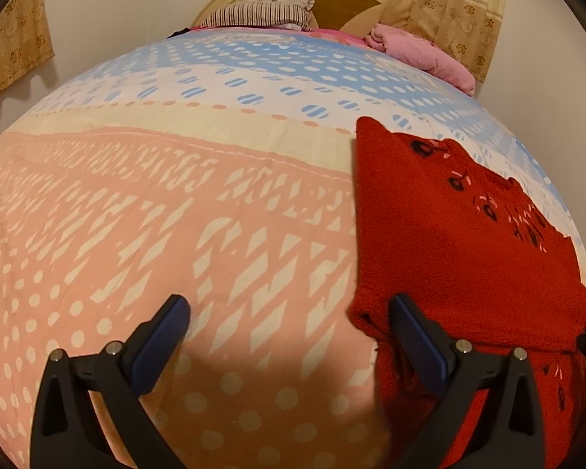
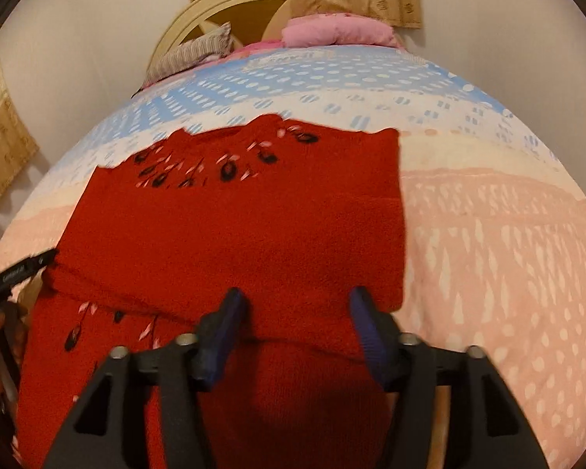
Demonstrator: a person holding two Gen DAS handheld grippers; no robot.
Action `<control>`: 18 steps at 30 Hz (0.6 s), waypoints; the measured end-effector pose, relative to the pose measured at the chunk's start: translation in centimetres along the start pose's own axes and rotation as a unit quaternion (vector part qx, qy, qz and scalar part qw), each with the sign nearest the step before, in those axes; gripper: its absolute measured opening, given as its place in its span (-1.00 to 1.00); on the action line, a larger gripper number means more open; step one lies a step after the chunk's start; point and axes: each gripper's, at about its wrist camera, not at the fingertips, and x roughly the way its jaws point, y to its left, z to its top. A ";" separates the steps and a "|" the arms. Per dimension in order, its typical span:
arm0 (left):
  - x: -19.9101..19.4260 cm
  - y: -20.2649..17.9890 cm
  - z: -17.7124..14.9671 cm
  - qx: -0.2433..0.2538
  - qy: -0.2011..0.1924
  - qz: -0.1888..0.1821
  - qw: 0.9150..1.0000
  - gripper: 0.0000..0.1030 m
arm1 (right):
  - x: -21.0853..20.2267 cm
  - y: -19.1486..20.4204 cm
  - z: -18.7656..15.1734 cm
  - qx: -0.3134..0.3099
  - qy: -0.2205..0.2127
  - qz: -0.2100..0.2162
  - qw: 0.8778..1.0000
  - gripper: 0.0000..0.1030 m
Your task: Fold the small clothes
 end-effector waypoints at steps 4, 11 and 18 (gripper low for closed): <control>-0.1 0.1 -0.1 -0.002 -0.001 0.011 1.000 1.00 | -0.6 1.1 -0.6 -0.012 -0.007 0.007 1.000 0.41; 0.0 0.7 -0.2 -0.012 0.006 0.008 1.000 1.00 | -1.7 1.9 0.1 0.006 -0.010 0.020 1.000 0.41; -0.9 0.5 -0.5 -0.007 -0.013 0.021 1.000 1.00 | -0.2 2.7 -1.1 -0.018 0.010 -0.003 1.000 0.45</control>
